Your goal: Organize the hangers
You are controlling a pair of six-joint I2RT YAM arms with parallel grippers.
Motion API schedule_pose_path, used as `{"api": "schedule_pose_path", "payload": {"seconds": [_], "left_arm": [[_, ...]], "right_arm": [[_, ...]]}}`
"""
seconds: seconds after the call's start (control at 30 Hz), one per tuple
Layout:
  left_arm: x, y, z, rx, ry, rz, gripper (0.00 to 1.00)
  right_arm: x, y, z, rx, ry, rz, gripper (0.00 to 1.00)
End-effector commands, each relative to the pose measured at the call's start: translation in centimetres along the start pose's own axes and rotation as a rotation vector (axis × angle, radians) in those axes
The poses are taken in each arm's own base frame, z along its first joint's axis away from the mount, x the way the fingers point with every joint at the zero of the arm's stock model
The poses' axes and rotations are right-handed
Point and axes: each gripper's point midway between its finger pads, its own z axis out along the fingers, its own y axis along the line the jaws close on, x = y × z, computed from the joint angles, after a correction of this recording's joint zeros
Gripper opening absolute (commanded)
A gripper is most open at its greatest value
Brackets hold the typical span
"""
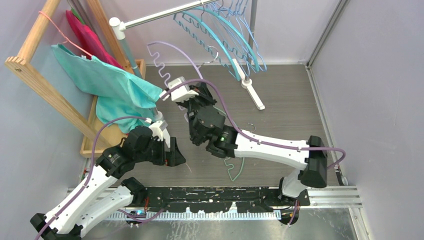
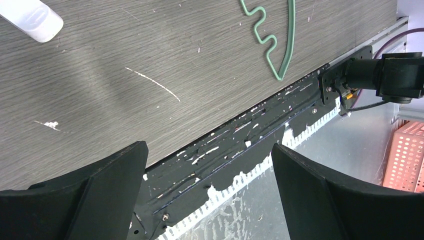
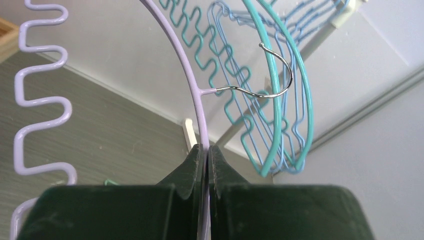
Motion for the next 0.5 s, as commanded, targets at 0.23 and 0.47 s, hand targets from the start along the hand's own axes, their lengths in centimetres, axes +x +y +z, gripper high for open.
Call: {"api": "schedule_pose_path", "payload": {"seconds": [0.23,0.47], "left_arm": [[-1.1,-0.9,-0.1,0.037,-0.038,0.017,0.98],[-1.3,-0.8,0.5,0.027,-0.031,0.018,0.98]], "right_arm": [[-8.6,-2.9,4.8,0.088,-0.162,0.102,0.01],[-9.2,-2.5,8.1,0.121,-0.205,0.082,0.01]]}}
